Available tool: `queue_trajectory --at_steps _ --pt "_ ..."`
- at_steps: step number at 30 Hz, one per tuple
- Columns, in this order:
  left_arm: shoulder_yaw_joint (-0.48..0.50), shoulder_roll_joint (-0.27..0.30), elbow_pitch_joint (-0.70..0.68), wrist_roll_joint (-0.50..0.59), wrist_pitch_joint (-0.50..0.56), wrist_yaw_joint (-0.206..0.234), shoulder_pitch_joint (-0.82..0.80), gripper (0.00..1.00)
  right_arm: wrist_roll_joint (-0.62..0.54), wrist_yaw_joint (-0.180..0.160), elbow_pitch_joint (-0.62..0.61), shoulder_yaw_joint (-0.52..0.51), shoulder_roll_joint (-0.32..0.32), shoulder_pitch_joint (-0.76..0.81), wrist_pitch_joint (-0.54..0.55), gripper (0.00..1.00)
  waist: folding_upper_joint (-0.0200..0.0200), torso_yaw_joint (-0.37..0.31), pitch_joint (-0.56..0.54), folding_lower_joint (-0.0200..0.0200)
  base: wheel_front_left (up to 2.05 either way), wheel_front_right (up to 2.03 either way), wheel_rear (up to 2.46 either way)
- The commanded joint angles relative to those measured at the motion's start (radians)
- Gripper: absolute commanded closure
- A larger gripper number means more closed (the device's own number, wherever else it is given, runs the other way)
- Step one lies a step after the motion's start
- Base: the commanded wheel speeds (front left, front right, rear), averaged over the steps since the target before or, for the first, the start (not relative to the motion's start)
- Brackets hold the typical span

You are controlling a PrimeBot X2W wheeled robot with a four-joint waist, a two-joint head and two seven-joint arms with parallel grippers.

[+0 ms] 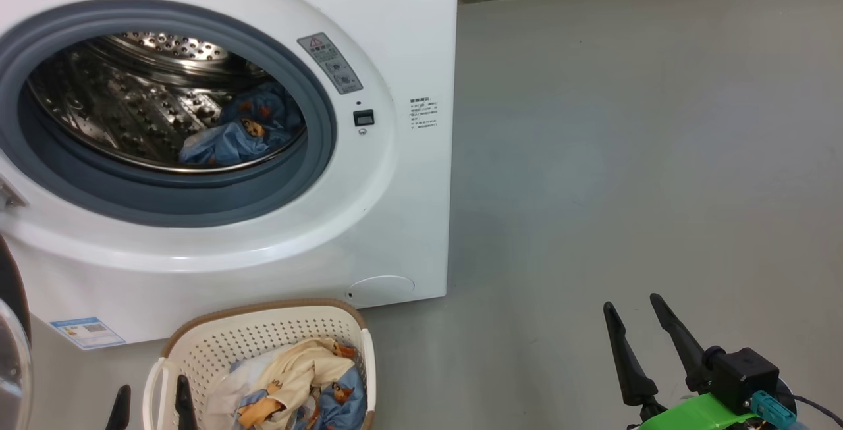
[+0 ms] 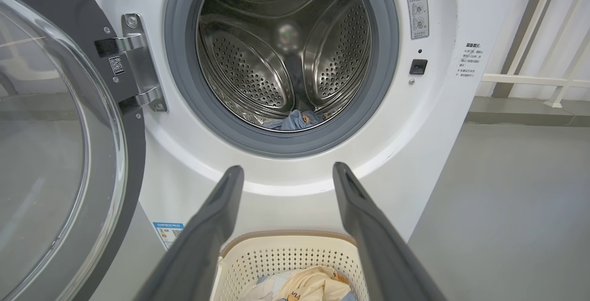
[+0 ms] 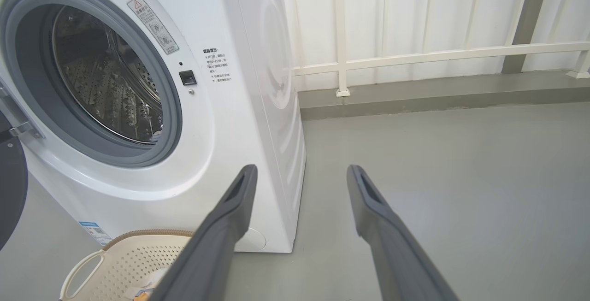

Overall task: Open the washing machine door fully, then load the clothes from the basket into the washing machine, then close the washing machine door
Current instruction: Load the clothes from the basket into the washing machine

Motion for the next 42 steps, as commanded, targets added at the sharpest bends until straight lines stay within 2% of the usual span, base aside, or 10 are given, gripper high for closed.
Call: queue_trajectory --at_steps 1,11,17,28,35,42 --pt "0.032 0.011 -0.015 -0.01 -0.005 0.0 -0.019 0.0 -0.011 0.002 -0.024 0.025 -0.002 -0.001 -0.012 0.0 0.0 0.0 0.0 0.0 0.0 0.0 0.0" --pt "0.03 0.011 0.003 -0.011 -0.005 -0.008 -0.018 0.0 -0.014 0.002 -0.011 0.022 -0.002 -0.003 -0.011 0.0 0.0 0.005 0.008 0.0 0.0 0.0 0.0" --pt "0.029 0.011 0.048 -0.031 -0.005 -0.022 -0.047 0.0 -0.006 0.002 -0.007 0.027 -0.002 -0.016 -0.011 0.0 0.0 0.003 0.056 0.0 0.0 0.0 0.0" --pt "0.027 0.011 0.129 -0.063 -0.005 -0.069 -0.146 0.0 0.009 0.002 -0.011 0.026 -0.002 -0.058 -0.012 0.0 0.0 -0.011 0.205 0.0 0.0 0.0 0.0" --pt "0.04 0.013 0.228 -0.036 -0.005 -0.119 -0.268 0.0 0.015 0.002 -0.03 0.041 -0.002 -0.107 -0.012 0.0 0.0 -0.028 0.333 0.0 0.0 0.0 0.0" --pt "0.04 0.061 0.339 -0.02 -0.005 -0.149 -0.409 0.0 0.024 0.002 -0.048 0.053 -0.002 -0.148 -0.012 0.0 0.0 -0.054 0.452 0.0 0.0 0.0 0.0"
